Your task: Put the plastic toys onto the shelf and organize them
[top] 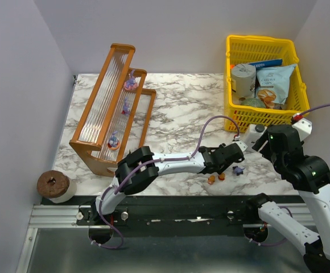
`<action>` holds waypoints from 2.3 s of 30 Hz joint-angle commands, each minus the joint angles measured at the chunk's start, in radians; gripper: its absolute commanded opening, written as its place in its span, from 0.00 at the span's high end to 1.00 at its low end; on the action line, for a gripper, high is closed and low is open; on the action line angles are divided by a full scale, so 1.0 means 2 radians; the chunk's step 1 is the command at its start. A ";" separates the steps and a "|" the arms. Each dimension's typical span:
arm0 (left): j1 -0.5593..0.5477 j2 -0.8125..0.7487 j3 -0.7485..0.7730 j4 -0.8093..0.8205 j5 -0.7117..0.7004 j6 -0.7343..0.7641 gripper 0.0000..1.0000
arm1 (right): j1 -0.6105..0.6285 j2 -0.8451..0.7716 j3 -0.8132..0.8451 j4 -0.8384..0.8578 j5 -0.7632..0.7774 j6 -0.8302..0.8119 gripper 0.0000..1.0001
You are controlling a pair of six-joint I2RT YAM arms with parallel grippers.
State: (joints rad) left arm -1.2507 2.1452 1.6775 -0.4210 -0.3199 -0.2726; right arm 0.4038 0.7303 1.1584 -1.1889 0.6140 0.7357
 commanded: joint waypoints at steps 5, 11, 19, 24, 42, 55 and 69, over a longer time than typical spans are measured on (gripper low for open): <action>0.001 -0.005 0.015 -0.012 -0.033 0.014 0.80 | -0.003 0.001 -0.005 -0.009 0.017 0.011 0.24; 0.007 -0.067 -0.007 -0.007 -0.044 0.043 0.86 | -0.004 0.007 -0.005 0.005 0.013 0.010 0.24; 0.032 -0.157 -0.066 -0.005 -0.040 0.069 0.86 | -0.003 0.018 -0.018 0.038 0.001 0.003 0.24; 0.062 -0.211 -0.110 -0.003 -0.029 0.094 0.86 | -0.003 0.024 -0.027 0.061 -0.008 0.000 0.24; 0.211 -0.259 -0.254 0.004 -0.037 0.231 0.93 | -0.003 0.033 -0.048 0.085 -0.020 -0.013 0.24; 0.272 -0.272 -0.287 0.039 -0.029 0.302 0.89 | -0.003 0.035 -0.059 0.086 -0.023 -0.021 0.24; 0.298 -0.317 -0.344 0.085 -0.023 0.325 0.90 | -0.004 0.054 -0.053 0.094 -0.027 -0.030 0.24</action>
State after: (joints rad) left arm -0.6628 1.5150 0.9913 -0.2859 -0.3500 0.3599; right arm 0.4038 0.8322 1.0477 -1.0260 0.5671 0.6868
